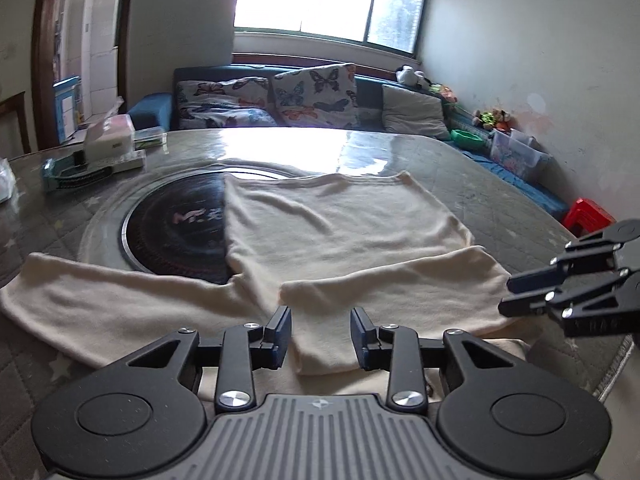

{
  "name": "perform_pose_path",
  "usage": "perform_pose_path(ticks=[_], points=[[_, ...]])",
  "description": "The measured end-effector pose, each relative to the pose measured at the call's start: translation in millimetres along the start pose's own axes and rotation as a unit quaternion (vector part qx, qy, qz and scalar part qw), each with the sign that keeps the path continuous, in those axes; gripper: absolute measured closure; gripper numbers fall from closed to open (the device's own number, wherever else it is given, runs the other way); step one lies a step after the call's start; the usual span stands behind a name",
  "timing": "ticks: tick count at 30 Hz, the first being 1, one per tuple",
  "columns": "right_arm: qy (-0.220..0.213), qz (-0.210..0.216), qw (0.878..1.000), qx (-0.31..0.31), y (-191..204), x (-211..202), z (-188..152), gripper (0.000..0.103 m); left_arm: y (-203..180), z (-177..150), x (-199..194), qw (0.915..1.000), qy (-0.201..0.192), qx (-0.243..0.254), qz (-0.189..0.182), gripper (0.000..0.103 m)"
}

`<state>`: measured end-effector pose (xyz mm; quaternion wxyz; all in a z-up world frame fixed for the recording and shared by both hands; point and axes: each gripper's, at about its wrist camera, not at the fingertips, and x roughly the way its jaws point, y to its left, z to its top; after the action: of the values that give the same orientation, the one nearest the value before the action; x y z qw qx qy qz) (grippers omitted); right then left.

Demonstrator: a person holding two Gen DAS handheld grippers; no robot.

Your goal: Fold clothes

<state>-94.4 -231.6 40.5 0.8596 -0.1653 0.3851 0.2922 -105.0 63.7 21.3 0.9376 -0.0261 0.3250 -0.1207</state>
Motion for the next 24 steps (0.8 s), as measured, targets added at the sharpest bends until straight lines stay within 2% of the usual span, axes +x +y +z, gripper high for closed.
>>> perform_pose_path(ticks=[5,10,14,18,22,24], points=[[0.016,0.001,1.0,0.016,-11.5,1.7,-19.4,0.078,-2.2,0.7,18.7,0.9996,0.029,0.004,-0.001,0.069],[-0.011,0.001,1.0,0.017,-22.2,-4.2,-4.7,0.078,-1.9,10.7,24.5,0.9996,0.029,0.0,-0.005,0.068],[-0.027,-0.003,0.999,0.031,-35.7,13.9,16.4,0.077,-2.1,17.9,34.5,0.9993,0.036,-0.005,-0.007,0.066],[-0.017,-0.013,0.999,0.044,-47.0,34.5,19.1,0.077,1.5,18.0,45.4,0.9988,0.047,-0.012,-0.012,0.061],[-0.017,-0.015,0.999,0.049,-49.3,36.6,13.2,0.076,3.6,19.0,43.6,0.9985,0.046,-0.023,-0.022,0.056],[-0.017,-0.017,0.999,0.041,-44.8,34.6,11.3,0.071,4.1,18.0,39.8,0.9986,0.041,-0.025,-0.022,0.052]])
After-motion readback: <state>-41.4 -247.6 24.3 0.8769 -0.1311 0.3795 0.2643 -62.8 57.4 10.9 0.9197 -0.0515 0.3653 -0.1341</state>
